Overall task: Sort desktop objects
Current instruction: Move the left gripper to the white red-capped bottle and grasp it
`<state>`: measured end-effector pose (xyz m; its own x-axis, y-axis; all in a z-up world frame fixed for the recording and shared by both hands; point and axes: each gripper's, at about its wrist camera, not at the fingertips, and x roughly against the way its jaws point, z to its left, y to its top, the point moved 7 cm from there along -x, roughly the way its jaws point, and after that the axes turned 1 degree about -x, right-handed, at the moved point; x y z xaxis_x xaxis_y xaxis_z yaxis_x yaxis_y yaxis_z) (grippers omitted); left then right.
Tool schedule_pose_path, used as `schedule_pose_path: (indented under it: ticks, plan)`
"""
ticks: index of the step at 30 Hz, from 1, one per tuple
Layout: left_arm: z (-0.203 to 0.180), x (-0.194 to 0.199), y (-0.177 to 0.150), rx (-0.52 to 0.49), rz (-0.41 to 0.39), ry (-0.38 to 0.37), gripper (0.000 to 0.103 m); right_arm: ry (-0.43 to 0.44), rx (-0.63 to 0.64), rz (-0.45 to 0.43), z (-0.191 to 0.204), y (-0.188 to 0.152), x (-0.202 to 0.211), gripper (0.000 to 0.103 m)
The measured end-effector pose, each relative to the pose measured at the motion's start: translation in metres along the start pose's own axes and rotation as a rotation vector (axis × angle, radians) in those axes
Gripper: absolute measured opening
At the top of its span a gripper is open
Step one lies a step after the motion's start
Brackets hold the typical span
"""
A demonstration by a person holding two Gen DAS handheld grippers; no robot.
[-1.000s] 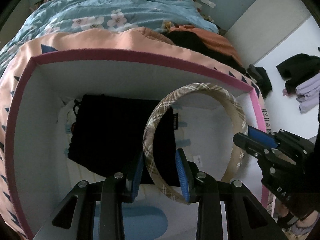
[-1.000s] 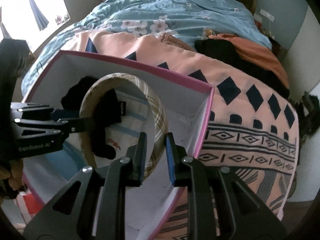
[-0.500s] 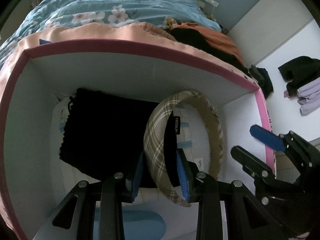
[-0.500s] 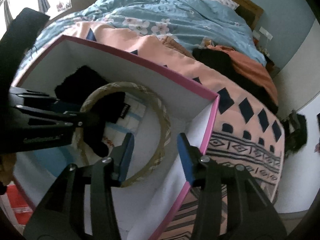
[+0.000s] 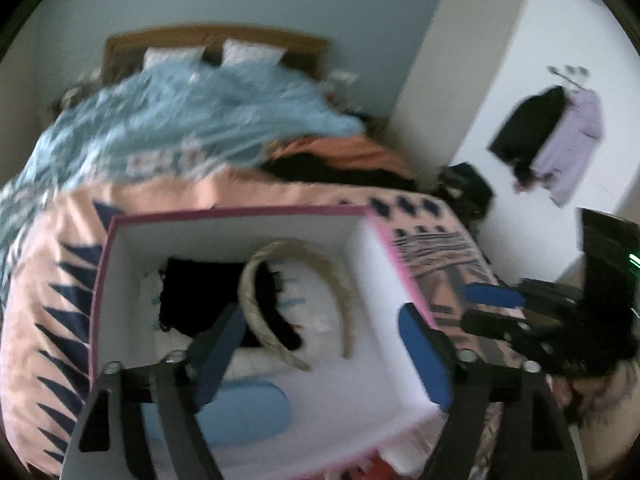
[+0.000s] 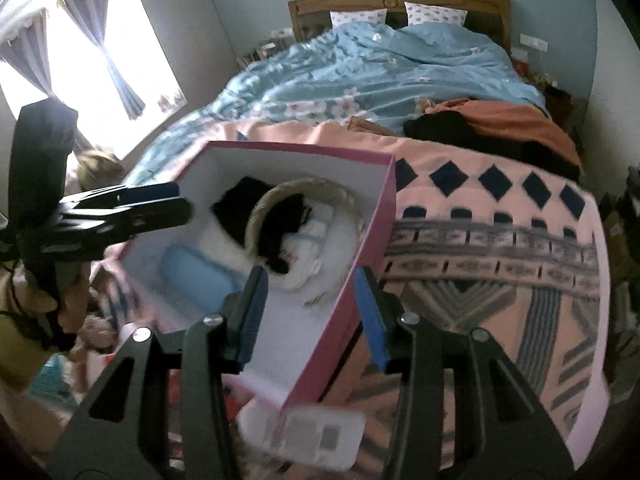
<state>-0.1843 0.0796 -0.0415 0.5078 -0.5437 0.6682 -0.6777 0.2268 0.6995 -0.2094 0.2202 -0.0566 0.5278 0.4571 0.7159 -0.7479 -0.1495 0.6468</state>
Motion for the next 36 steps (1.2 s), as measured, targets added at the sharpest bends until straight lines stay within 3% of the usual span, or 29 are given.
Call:
schedule_pose_path:
  ticks: [4, 8, 12, 15, 17, 19, 31, 36]
  plan:
    - [-0.036, 0.029, -0.022, -0.027, -0.029, -0.11, 0.103, 0.042, -0.083, 0.007, -0.008, -0.038, 0.026, 0.06]
    - [-0.051, 0.012, -0.066, -0.012, 0.112, -0.127, 0.103, 0.031, -0.169, 0.088, -0.022, -0.078, 0.021, 0.06]
    - [-0.048, -0.018, -0.107, 0.086, 0.249, -0.121, 0.103, 0.009, -0.209, 0.17, -0.032, -0.11, 0.008, 0.06]
    - [-0.039, -0.039, -0.131, 0.164, 0.343, -0.11, 0.1, 0.009, -0.228, 0.208, -0.036, -0.124, -0.002, 0.06]
    - [-0.034, -0.051, -0.141, 0.208, 0.395, -0.108, 0.091, 0.012, -0.241, 0.227, -0.038, -0.131, -0.01, 0.06]
    - [-0.034, -0.056, -0.149, 0.225, 0.427, -0.112, 0.091, 0.017, -0.253, 0.24, -0.042, -0.136, -0.017, 0.06]
    - [-0.053, -0.073, -0.167, 0.288, 0.508, -0.203, 0.09, 0.04, -0.288, 0.269, -0.048, -0.149, -0.031, 0.06]
    - [-0.053, -0.077, -0.167, 0.276, 0.523, -0.178, 0.077, 0.06, -0.281, 0.283, -0.045, -0.152, -0.033, 0.059]
